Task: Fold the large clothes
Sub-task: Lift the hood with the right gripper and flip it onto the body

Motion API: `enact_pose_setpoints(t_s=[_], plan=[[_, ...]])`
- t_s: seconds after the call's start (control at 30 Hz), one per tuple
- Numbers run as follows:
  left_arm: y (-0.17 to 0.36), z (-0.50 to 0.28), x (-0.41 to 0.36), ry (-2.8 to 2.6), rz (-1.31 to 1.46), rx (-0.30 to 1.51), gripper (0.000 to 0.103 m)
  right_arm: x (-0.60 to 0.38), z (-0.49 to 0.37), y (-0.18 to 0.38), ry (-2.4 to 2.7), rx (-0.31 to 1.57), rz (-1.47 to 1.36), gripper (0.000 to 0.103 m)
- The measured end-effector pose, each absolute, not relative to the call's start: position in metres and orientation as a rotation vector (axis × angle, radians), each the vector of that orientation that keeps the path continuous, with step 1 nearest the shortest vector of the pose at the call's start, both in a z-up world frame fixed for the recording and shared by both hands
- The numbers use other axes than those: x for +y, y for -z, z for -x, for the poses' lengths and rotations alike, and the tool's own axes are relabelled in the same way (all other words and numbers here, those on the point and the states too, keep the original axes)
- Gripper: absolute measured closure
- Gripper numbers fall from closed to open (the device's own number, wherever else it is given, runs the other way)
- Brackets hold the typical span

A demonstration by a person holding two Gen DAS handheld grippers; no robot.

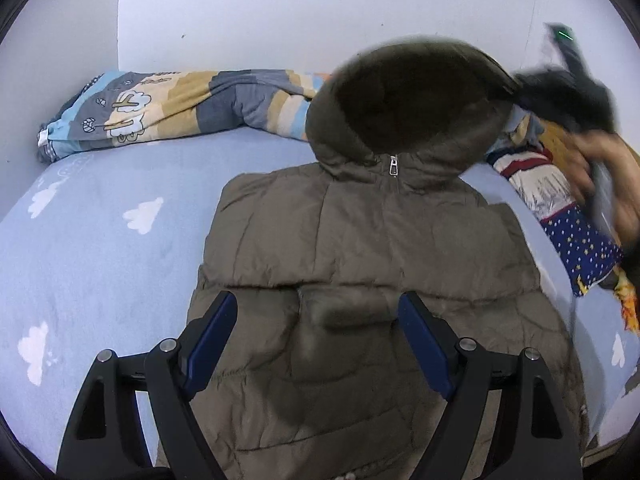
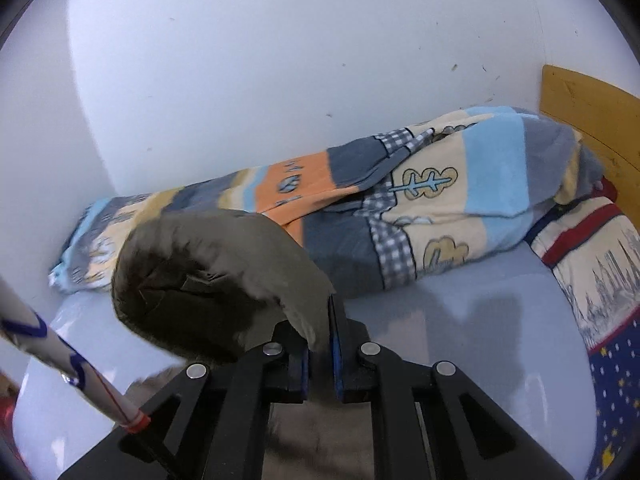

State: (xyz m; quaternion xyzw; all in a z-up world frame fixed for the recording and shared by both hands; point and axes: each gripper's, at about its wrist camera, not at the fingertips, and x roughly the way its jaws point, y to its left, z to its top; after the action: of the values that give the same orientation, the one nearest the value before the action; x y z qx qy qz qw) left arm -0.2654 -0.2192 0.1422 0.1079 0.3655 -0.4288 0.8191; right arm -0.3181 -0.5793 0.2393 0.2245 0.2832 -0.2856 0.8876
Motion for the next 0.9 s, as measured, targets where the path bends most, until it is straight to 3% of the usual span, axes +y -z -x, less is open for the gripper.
enact_pose_setpoints(t_s=[0.17,0.37,0.47,0.6,0.77,0.9], plan=[[-0.151,0.25,-0.225,0.909,-0.156,0.759,0.021,-0.504,0.384,-0.228,0.589,0.585,-0.462,0.094],[-0.153,0.236,-0.232,0.915,-0.052,0.789,0.021,-0.466,0.424,-0.143,0.663,0.724,-0.467,0.094],[-0.157,0.236,-0.246,0.944,-0.03,0.773,0.021,-0.471,0.411,-0.091,0.69,0.887,-0.383,0.094],[-0.159,0.245,-0.278,1.006,-0.061,0.722,0.021,-0.465,0.412,-0.075,0.686,0.905,-0.414,0.094],[-0.126,0.252,-0.325,1.03,-0.191,0.734,0.021,-0.464,0.413,-0.074,0.658,0.914,-0.391,0.093],[-0.067,0.234,-0.35,0.88,-0.439,0.846,0.017,-0.466,0.416,-0.074,0.635,0.917,-0.398,0.093]])
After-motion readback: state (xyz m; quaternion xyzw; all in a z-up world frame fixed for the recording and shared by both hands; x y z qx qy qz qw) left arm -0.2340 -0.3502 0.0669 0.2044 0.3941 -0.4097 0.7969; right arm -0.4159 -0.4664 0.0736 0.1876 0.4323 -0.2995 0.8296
